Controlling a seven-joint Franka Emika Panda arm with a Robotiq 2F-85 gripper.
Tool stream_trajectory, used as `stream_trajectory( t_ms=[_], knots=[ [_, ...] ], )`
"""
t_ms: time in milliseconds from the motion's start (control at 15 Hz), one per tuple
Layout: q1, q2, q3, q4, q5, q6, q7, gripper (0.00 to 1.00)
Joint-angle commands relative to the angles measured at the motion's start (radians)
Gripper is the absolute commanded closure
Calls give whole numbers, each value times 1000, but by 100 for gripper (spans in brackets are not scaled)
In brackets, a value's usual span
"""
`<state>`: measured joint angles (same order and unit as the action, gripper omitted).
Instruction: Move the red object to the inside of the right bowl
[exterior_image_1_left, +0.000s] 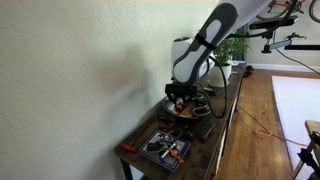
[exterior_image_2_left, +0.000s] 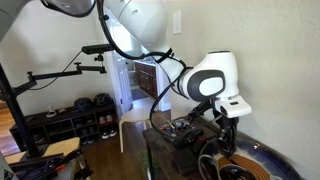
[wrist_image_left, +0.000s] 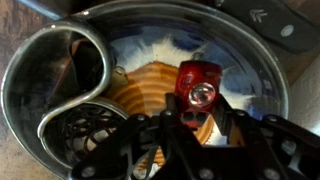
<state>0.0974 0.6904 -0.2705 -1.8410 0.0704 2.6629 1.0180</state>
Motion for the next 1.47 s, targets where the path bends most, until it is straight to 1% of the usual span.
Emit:
stream_trajectory(
  t_ms=[0,200,267,333,400,467,733,800,1133,1333,1400],
  knots=[
    [-13,16,11,18,11,-13,17,85],
    [-19,23,20,19,20,-17,15,85],
    [-17,26,19,20,22,-17,18,70],
    [-17,23,21,16,24,-17,15,35],
    [-14,21,20,14,25,-17,18,34],
    [-9,9,18,4,23,-19,19,28],
    [1,-56,19,-43,19,-39,13,3],
    [1,-69,23,-49,19,-46,11,0],
    [30,-169,21,-93,-4,-104,32,0],
    [36,-214,35,-104,-16,-137,34,0],
    [8,-139,48,-35,-9,-111,12,0]
  ],
)
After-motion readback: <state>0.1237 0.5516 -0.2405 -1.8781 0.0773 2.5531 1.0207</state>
